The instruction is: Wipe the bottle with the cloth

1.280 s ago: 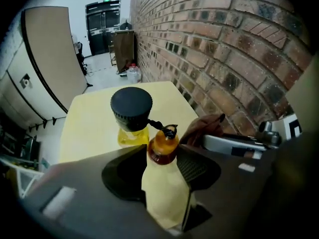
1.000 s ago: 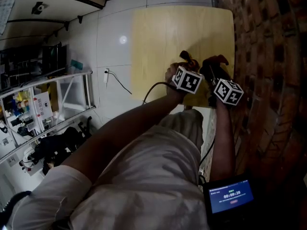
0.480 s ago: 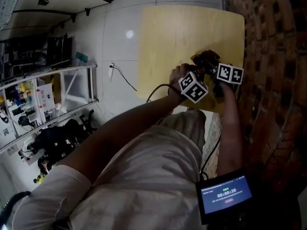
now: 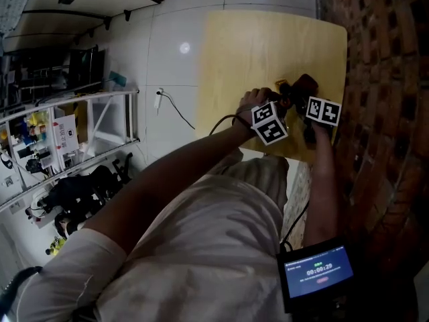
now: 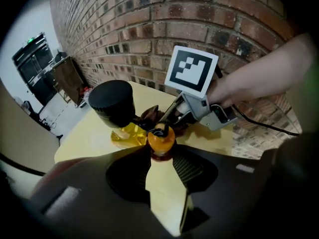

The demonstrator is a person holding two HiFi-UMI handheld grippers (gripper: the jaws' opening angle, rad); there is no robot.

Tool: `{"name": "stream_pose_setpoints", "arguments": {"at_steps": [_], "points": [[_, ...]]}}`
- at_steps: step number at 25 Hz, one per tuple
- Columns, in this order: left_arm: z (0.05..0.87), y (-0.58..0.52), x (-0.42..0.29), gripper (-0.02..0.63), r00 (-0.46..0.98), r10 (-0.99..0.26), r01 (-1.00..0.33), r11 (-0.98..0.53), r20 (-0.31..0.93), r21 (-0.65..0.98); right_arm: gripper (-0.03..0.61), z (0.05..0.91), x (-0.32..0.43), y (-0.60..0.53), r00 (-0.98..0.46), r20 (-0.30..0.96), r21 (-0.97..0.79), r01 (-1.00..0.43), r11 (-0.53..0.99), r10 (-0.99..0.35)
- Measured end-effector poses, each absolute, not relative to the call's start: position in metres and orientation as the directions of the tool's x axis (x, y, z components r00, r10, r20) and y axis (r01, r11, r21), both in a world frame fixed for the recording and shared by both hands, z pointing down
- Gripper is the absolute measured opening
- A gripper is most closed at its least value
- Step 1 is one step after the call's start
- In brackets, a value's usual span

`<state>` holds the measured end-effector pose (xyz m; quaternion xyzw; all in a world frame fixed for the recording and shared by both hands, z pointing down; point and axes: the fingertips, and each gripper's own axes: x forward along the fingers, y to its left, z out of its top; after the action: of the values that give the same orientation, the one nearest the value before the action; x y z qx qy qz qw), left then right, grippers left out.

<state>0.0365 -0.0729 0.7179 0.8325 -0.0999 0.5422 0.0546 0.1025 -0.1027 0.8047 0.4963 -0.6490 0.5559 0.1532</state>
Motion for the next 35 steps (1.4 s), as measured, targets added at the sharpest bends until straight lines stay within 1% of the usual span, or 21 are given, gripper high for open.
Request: {"name": "stream_pose_setpoints", "arguments": {"at_steps": [2, 4, 6, 7, 8, 10, 13, 15, 17, 20, 22, 24, 28, 32, 35], "points": [[0.718, -0.072, 0.037, 0.155, 0.408, -0.076, -0.17, -0.985, 0.91, -0.006, 0.087, 0.785, 0.108, -0.099, -0.483, 0.665, -0.663, -0.733, -0.152, -0.569], [0.718, -0.073, 0.038, 0.155, 0.42, -0.048, -0.105, -0.994, 0.906, -0.004, 0.087, 0.76, 0.104, -0.105, -0.55, 0.538, -0.77, -0.628, -0.108, -0.638], [0.717, -0.076, 0.038, 0.155, 0.428, -0.024, -0.047, -0.999, 0.903, -0.005, 0.087, 0.742, 0.091, -0.116, -0.626, 0.445, -0.835, -0.548, -0.044, -0.64], [0.717, -0.076, 0.039, 0.155, 0.429, -0.014, -0.027, -1.0, 0.903, -0.002, 0.087, 0.739, 0.085, -0.121, -0.654, 0.424, -0.852, -0.523, -0.031, -0.627], [0.717, -0.076, 0.04, 0.153, 0.43, -0.004, -0.014, -1.0, 0.903, 0.001, 0.086, 0.74, 0.081, -0.125, -0.671, 0.422, -0.86, -0.509, -0.034, -0.61], [0.717, -0.075, 0.044, 0.153, 0.429, 0.007, 0.002, -1.0, 0.903, 0.007, 0.087, 0.751, 0.079, -0.13, -0.685, 0.461, -0.853, -0.518, -0.068, -0.564], [0.716, -0.075, 0.047, 0.155, 0.423, 0.005, 0.008, -1.0, 0.906, 0.002, 0.087, 0.783, 0.078, -0.129, -0.648, 0.589, -0.778, -0.616, -0.123, -0.482], [0.717, -0.077, 0.048, 0.156, 0.415, -0.007, -0.006, -1.0, 0.91, -0.005, 0.087, 0.804, 0.085, -0.125, -0.579, 0.688, -0.69, -0.708, -0.147, -0.438], [0.718, -0.079, 0.05, 0.16, 0.411, -0.027, -0.024, -1.0, 0.911, -0.018, 0.087, 0.812, 0.096, -0.118, -0.515, 0.737, -0.625, -0.765, -0.153, -0.438], [0.712, -0.082, 0.048, 0.18, 0.433, -0.06, -0.076, -0.997, 0.899, -0.031, 0.087, 0.792, 0.11, -0.109, -0.456, 0.694, -0.645, -0.737, -0.201, -0.557], [0.706, -0.088, 0.046, 0.198, 0.458, -0.069, -0.133, -0.991, 0.886, -0.009, 0.087, 0.774, 0.122, -0.099, -0.403, 0.661, -0.662, -0.711, -0.238, -0.633], [0.702, -0.092, 0.044, 0.203, 0.476, -0.074, -0.184, -0.983, 0.876, 0.017, 0.087, 0.757, 0.131, -0.087, -0.362, 0.635, -0.666, -0.704, -0.246, -0.682], [0.692, -0.089, 0.033, 0.202, 0.499, -0.091, -0.257, -0.965, 0.862, 0.047, 0.087, 0.722, 0.137, -0.059, -0.317, 0.588, -0.662, -0.717, -0.218, -0.745], [0.692, -0.085, 0.013, 0.204, 0.507, -0.126, -0.338, -0.939, 0.852, 0.062, 0.087, 0.697, 0.135, -0.042, -0.295, 0.538, -0.643, -0.749, -0.159, -0.789], [0.668, -0.07, -0.006, 0.204, 0.526, -0.153, -0.398, -0.914, 0.836, 0.083, 0.087, 0.673, 0.13, -0.028, -0.273, 0.519, -0.597, -0.794, -0.115, -0.81]]}}
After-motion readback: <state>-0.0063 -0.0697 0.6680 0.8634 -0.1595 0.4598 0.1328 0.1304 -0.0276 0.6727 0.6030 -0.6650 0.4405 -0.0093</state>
